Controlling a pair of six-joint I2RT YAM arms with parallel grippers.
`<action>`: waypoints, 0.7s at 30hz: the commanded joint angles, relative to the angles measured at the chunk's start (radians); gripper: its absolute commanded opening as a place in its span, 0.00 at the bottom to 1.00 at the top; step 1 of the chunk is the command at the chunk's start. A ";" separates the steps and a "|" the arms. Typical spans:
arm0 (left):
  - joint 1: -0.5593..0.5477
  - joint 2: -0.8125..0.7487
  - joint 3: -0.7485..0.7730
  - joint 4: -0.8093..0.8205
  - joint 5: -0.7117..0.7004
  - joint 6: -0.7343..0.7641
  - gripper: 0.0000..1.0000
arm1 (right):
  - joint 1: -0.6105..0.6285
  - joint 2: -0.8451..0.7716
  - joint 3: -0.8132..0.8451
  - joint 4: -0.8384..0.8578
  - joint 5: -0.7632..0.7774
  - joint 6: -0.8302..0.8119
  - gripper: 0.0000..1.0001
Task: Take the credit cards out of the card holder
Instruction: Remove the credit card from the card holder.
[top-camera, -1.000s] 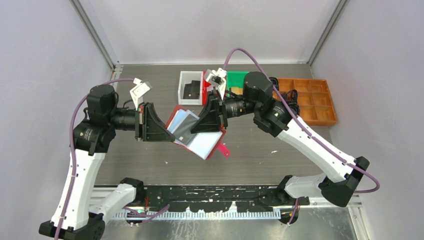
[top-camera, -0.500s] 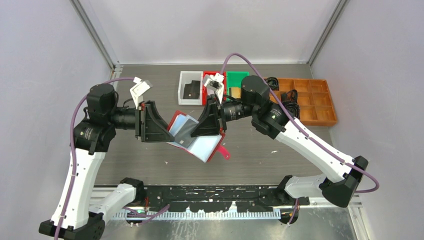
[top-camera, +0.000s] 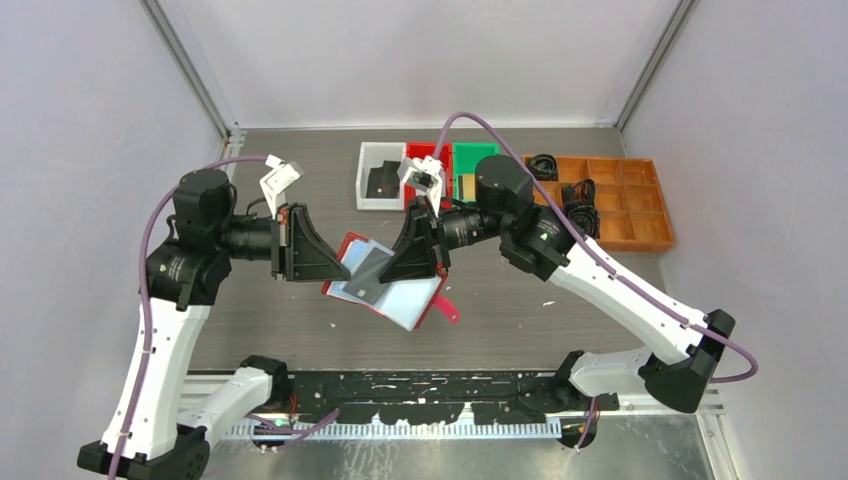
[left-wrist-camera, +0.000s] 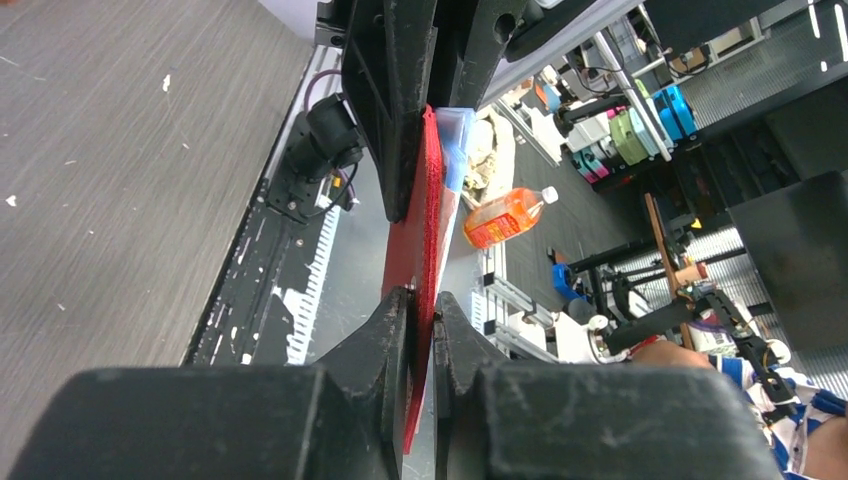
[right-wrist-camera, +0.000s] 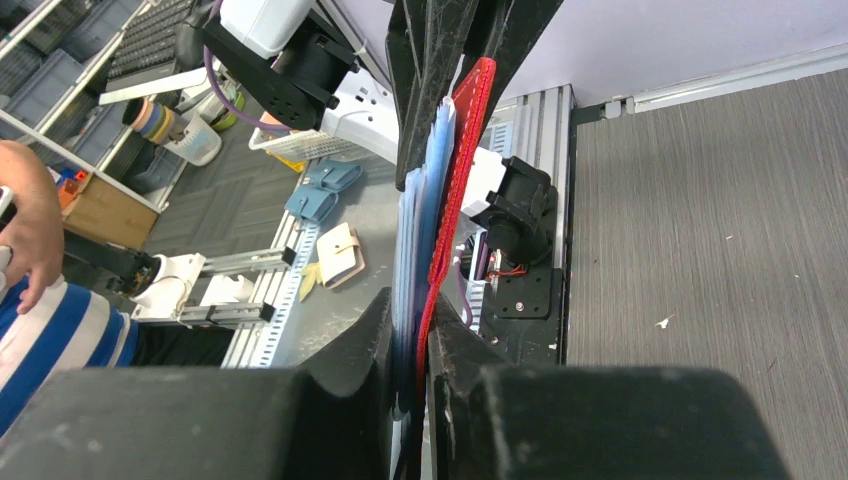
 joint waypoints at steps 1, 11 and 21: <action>0.002 -0.026 -0.007 -0.026 -0.051 0.065 0.05 | 0.031 0.011 0.079 0.037 0.016 -0.015 0.11; 0.002 -0.015 0.052 -0.116 -0.127 0.167 0.00 | 0.047 0.036 0.035 0.227 0.055 0.155 0.51; 0.002 -0.022 0.059 -0.031 -0.079 0.059 0.00 | 0.047 -0.011 -0.013 0.087 0.194 0.074 0.09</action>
